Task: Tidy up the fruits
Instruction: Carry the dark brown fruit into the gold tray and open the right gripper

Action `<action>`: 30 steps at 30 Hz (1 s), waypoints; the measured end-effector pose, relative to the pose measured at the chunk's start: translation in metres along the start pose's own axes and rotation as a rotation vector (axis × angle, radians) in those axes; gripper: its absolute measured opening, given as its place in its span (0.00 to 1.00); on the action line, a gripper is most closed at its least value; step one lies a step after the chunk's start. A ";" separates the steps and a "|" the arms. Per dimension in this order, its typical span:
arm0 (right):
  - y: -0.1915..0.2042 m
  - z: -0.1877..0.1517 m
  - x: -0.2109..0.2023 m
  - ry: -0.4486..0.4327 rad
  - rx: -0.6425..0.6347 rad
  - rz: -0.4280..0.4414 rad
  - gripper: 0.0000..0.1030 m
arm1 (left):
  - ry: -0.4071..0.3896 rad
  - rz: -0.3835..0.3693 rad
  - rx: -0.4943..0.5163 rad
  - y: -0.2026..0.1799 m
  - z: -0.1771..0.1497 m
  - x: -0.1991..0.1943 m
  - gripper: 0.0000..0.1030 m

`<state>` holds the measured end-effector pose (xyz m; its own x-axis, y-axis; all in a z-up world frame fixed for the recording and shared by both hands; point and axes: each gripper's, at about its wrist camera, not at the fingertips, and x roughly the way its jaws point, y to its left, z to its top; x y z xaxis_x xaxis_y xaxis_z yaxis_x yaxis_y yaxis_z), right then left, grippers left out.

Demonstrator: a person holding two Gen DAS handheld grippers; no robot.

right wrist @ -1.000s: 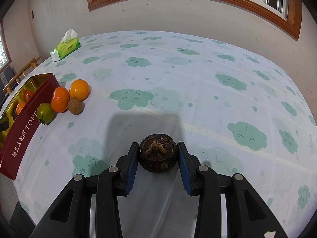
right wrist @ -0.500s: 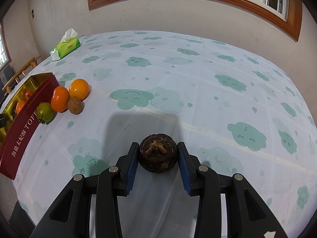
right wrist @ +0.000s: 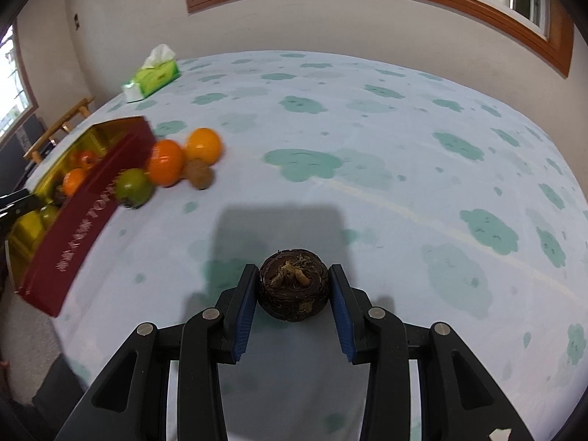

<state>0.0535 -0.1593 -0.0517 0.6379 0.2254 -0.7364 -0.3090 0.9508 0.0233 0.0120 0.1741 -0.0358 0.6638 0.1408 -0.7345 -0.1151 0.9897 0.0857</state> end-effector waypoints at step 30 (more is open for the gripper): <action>0.216 0.045 -0.009 -0.008 -0.350 0.372 0.35 | -0.047 0.031 -0.025 0.030 -0.006 -0.021 0.54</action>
<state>0.0131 0.0533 -0.0098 0.4446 0.5377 -0.7164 -0.7333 0.6778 0.0537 -0.0099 0.2008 -0.0222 0.6938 0.1729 -0.6991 -0.1538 0.9839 0.0908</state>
